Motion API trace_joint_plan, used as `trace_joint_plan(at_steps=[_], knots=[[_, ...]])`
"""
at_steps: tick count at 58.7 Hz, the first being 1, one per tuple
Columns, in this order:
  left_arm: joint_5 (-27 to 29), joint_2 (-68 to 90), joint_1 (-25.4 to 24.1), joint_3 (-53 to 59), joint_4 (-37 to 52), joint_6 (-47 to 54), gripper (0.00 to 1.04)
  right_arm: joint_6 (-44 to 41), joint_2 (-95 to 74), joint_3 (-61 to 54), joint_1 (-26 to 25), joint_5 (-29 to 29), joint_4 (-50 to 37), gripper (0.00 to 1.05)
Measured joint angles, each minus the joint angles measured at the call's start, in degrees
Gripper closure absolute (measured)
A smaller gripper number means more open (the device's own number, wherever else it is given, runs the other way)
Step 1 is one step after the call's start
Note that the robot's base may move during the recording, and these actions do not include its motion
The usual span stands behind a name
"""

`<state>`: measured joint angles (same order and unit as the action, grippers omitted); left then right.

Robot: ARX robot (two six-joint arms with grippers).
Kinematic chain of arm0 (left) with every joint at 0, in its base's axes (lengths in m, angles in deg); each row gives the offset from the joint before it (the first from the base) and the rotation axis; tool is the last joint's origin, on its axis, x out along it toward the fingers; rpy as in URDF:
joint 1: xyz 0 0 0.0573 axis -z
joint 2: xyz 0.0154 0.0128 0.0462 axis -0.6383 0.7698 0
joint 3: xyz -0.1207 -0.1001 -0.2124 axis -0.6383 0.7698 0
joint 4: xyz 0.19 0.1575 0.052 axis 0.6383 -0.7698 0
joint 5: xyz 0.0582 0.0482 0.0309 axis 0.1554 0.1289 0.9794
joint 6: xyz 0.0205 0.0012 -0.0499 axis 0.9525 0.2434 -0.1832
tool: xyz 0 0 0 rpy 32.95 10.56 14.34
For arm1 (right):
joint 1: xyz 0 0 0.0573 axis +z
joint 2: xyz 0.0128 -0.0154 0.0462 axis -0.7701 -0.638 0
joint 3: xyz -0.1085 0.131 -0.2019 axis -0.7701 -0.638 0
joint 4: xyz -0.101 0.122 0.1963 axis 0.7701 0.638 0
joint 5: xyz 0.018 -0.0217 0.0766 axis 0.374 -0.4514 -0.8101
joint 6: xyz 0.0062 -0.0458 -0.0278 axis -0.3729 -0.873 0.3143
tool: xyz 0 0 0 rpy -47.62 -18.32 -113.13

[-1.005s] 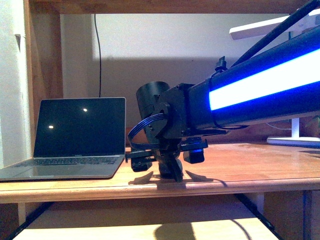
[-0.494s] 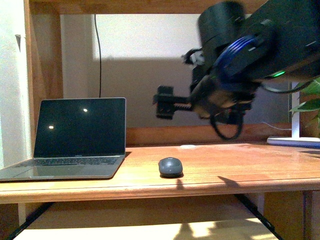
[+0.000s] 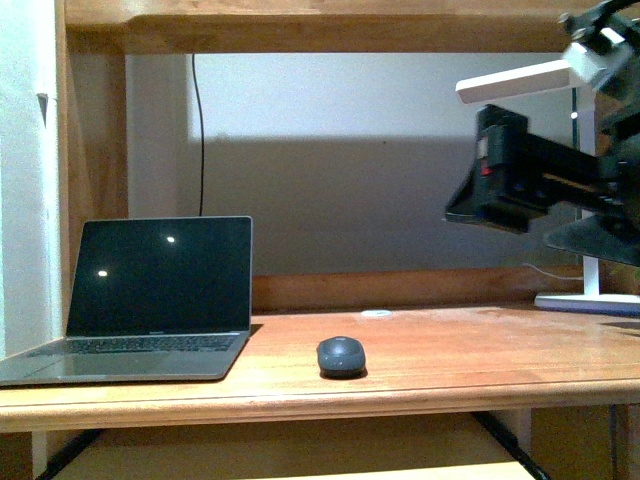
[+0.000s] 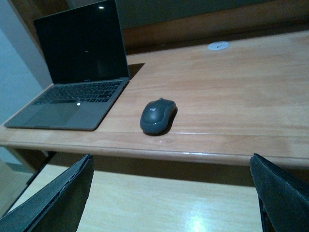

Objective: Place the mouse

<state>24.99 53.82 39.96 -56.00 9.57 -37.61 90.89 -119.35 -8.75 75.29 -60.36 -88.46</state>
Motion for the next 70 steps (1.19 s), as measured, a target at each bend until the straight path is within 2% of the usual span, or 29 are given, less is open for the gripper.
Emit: trace_joint_plan(at_steps=[5,17,25,32,53,70], knots=[[0.0,0.0,0.0,0.0,0.0,0.0,0.08,0.4,4.1,-4.0,-1.0,-3.6,0.5,0.07],[0.0,0.0,0.0,0.0,0.0,0.0,0.08,-2.6,8.7,-14.8,-5.0,-17.4,2.5,0.07],[0.0,0.0,0.0,0.0,0.0,0.0,0.08,-7.6,7.9,-20.2,-4.6,-20.1,3.1,0.07],[0.0,0.0,0.0,0.0,0.0,0.0,0.08,-10.3,5.8,-22.9,-1.7,-18.5,0.7,0.07],[0.0,0.0,0.0,0.0,0.0,0.0,0.08,-10.4,-8.1,-23.7,9.0,-9.9,-9.7,0.07],[0.0,0.0,0.0,0.0,0.0,0.0,0.08,-9.5,-17.2,-19.2,12.6,-5.5,-14.1,0.07]])
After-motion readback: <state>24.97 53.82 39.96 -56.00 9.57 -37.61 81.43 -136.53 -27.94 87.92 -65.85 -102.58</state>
